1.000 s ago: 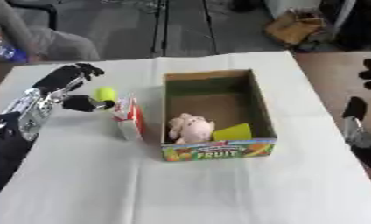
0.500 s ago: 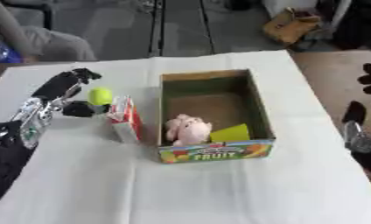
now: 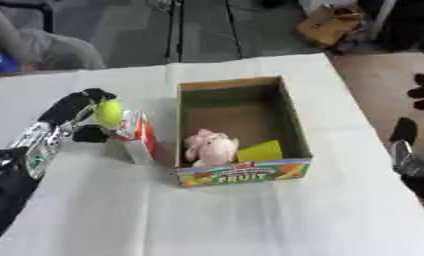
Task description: Pick up objects on the table and place them in the box.
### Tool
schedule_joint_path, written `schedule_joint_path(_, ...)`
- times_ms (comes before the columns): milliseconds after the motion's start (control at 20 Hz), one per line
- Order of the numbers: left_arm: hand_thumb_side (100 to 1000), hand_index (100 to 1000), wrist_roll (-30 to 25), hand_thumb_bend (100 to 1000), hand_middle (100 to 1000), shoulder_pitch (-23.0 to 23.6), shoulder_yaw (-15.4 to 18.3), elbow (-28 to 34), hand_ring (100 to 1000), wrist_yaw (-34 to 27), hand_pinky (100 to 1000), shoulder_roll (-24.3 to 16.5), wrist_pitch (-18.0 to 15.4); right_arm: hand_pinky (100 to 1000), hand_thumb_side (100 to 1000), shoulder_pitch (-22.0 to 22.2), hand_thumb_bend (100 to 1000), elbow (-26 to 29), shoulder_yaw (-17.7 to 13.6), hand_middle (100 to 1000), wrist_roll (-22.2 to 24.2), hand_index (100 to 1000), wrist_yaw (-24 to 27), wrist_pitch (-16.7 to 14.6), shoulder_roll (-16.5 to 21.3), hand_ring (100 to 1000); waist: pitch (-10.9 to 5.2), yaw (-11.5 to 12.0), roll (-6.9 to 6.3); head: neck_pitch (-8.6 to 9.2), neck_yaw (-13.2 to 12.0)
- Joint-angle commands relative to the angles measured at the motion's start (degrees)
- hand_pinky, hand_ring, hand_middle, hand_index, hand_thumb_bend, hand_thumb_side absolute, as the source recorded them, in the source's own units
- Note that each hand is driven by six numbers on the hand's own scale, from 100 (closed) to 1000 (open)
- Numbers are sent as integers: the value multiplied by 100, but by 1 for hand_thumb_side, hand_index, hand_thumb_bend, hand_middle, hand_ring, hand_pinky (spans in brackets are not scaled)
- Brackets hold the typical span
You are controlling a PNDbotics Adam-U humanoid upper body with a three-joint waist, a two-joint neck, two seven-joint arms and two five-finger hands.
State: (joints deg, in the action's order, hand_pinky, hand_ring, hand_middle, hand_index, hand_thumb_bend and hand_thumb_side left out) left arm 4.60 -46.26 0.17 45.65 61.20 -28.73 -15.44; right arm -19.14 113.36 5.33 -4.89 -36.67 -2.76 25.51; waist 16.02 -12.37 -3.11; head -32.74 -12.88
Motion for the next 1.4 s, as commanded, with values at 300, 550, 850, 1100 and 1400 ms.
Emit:
schedule_joint_path(300,186,696,-151,446,538,34,89,69,463,225,366,-56,125,608,313,-48,100,123,-55,735,-25,929,15,11,73,718,-164,64,23,15,6)
schedule_joint_path(550,172,622,162,288,482,180,309,341,428,-83,313,28,429,610,297,-16,100,123,-78,735,-21,928,3,32,77,718,-229,131,56,-15,39)
schedule_joint_path(850,220,630,113,230,483,266,603,1075,428,-594,317,-55,549,611,282,24,100,123,-100,736,-19,927,-6,50,91,718,-294,187,85,-50,94)
schedule_joint_path(1100,227,638,-2,215,489,47,566,1769,436,-1022,327,-45,539,611,277,15,100,123,-86,736,-3,926,1,37,96,719,-327,187,95,-60,82)
schedule_joint_path(1400,206,644,-403,289,497,-336,-28,2578,453,-1522,353,76,245,612,269,-31,100,123,-44,736,35,926,23,0,104,718,-328,53,72,-62,-8)
